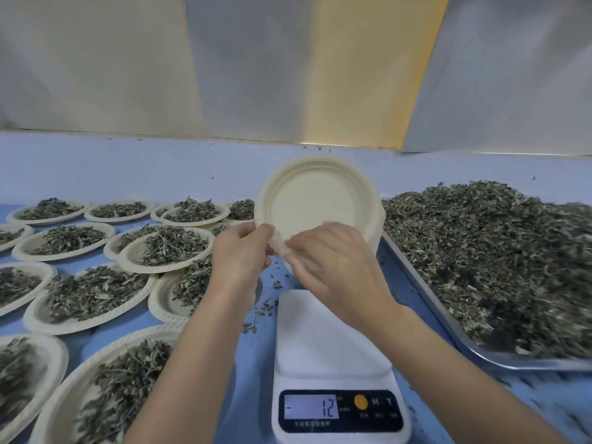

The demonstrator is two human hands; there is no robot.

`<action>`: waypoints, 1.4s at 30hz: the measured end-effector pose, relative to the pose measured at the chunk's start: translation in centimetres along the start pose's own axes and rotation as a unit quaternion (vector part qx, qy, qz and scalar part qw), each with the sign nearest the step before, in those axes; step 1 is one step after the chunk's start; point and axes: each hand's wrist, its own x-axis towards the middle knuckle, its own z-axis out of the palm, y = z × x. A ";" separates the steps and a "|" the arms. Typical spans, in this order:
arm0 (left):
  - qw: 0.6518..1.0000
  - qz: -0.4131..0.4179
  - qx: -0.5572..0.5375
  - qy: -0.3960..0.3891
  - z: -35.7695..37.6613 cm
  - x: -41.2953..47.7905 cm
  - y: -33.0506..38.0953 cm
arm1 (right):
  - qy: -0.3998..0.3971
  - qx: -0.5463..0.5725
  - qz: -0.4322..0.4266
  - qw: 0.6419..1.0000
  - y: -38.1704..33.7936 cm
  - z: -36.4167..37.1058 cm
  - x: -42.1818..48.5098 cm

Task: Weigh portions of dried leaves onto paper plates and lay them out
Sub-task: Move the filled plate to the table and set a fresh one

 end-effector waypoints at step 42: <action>0.916 -0.134 0.349 -0.148 -3.0 -1.8 -1.1 | -0.115 0.139 0.516 0.837 4.0 -2.1 -7.2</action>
